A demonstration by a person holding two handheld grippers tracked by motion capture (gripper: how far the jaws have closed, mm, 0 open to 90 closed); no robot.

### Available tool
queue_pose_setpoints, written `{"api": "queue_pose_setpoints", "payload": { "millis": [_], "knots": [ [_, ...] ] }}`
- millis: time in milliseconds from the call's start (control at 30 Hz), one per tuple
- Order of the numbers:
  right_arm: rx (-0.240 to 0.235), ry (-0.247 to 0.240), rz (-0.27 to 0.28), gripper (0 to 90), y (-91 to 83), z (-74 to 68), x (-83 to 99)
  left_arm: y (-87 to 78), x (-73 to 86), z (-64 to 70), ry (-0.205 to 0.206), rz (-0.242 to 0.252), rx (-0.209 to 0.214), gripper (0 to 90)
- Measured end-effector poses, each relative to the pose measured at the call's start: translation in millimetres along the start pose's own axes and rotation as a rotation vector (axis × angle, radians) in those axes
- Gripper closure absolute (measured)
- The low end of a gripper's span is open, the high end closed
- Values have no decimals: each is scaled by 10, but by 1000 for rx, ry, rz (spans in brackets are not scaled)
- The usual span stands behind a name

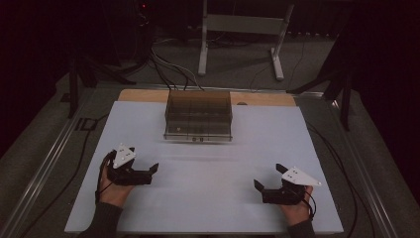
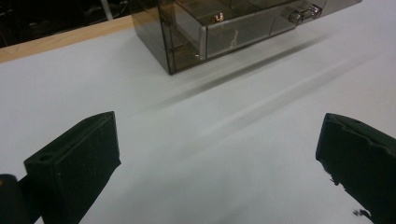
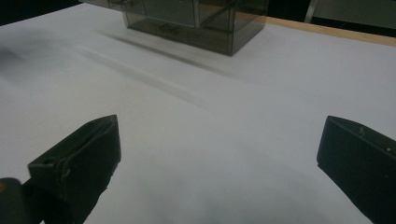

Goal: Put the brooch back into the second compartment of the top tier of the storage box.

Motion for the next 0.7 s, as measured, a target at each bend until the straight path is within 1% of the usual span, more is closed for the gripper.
{"api": "queue_pose_setpoints", "payload": {
  "millis": [33, 67, 100, 167, 300, 400, 467, 500, 533, 567, 600, 667, 700],
  "knots": [
    [0, 1, 0, 2, 1, -3, 0, -28, 66, -7, -6, 16, 0, 3],
    [-1, 0, 2, 2, 2, -4, -1, -28, 66, -7, -6, 16, 0, 3],
    [-1, 0, 3, 2, 2, -4, -1, -61, 122, -15, -9, 34, -3, 3],
    [-3, 0, 4, 2, 2, -4, 0, -99, 172, -20, -17, 55, -6, 3],
    [-8, -2, 14, 2, 6, -11, -1, -157, 259, -23, -36, 81, -14, 3],
    [-13, -7, 19, 2, 10, -22, -3, -189, 294, -27, -46, 104, -20, 3],
    [-14, -10, 20, 2, 13, -24, -3, -204, 308, -29, -56, 130, -29, 3],
    [-14, -10, 20, 2, 13, -24, -3, -204, 308, -29, -56, 130, -29, 3],
    [-19, -10, 23, 2, 12, -24, -2, -219, 322, -33, -68, 157, -38, 3],
    [-20, -10, 24, 2, 10, -24, -1, -223, 329, -32, -76, 169, -41, 3],
    [-22, -8, 23, 2, 8, -25, 1, -224, 335, -33, -82, 176, -42, 3],
    [-23, -9, 28, 2, 2, -26, 5, -221, 350, -30, -83, 173, -47, 3],
    [-22, -10, 29, 2, -2, -27, 7, -215, 355, -28, -88, 174, -42, 3]
  ]
}}
Point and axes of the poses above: each handheld gripper's, and its own axes: y roughly forward along the jaws, x roughly out of its underside, z roughly to its right, the point moved 1 cm from there along y, roughly forward along the jaws, and after that the axes turned 2 degrees about x, right-handed, at the moved point
